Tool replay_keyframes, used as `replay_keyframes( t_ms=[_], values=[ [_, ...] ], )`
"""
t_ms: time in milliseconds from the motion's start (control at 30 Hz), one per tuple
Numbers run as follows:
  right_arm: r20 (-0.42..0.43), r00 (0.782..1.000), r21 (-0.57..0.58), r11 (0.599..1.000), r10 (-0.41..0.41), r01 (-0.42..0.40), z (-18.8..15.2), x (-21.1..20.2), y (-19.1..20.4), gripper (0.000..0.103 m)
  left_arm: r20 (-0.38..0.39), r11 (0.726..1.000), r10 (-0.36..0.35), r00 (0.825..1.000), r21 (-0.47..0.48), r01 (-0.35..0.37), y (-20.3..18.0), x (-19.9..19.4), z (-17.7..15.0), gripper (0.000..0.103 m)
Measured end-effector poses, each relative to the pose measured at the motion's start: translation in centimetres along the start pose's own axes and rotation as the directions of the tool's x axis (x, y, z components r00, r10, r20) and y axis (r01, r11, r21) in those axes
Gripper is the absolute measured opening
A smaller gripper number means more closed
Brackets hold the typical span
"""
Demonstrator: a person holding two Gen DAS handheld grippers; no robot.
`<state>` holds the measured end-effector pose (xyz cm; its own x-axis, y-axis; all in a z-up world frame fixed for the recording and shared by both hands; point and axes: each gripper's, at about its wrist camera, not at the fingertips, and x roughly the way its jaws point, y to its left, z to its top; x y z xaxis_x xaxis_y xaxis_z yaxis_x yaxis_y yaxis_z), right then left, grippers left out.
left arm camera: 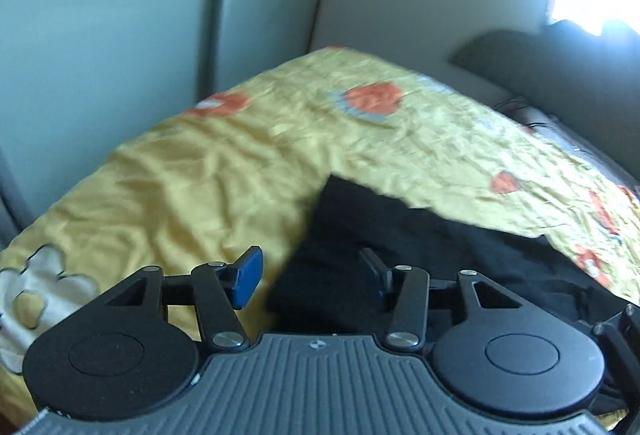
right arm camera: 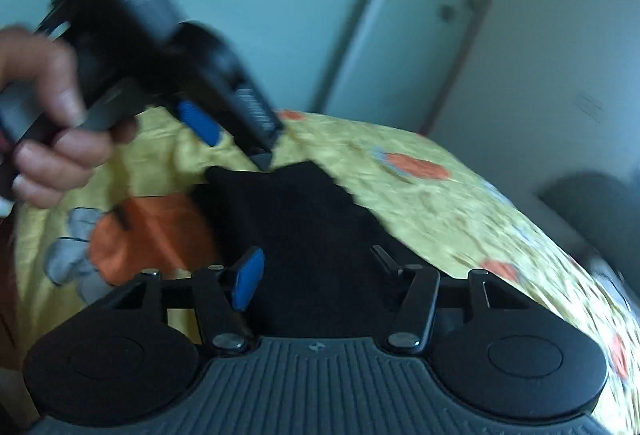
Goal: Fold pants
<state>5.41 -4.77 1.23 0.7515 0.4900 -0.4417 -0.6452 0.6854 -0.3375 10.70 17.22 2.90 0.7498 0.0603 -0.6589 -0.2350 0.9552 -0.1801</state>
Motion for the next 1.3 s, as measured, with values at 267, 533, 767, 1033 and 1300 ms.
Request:
replay_keyframes(
  t_ms=[267,533,767,1033,1300],
  values=[
    [-0.029,0.999,-0.067,0.998,0.016,-0.018,0.8,2.5,3.0,0.049,-0.059,0.999,-0.026,0.998,0.023,0.027,2.0,1.6,-1.7,0.049],
    [-0.085,0.996,-0.178,0.984,-0.004,-0.011,-0.1,2.2,5.3,0.04,-0.11,0.992,-0.087,0.99,-0.101,0.076,4.3,1.1,-1.0,0.062],
    [-0.03,0.993,-0.317,0.944,-0.111,0.096,-0.9,4.0,7.4,0.04,-0.178,0.935,-0.286,0.941,-0.269,0.234,5.2,1.3,-1.6,0.071],
    [0.037,0.997,-0.2,0.977,-0.07,0.076,0.0,4.4,5.6,0.011,-0.12,0.718,-0.543,0.831,-0.58,0.385,6.9,3.9,-3.0,0.08],
    [0.035,0.999,0.079,0.996,0.031,-0.034,1.0,3.2,0.9,0.011,-0.023,0.566,-0.62,0.784,-0.705,0.427,5.6,8.0,-2.0,0.08]
  ],
)
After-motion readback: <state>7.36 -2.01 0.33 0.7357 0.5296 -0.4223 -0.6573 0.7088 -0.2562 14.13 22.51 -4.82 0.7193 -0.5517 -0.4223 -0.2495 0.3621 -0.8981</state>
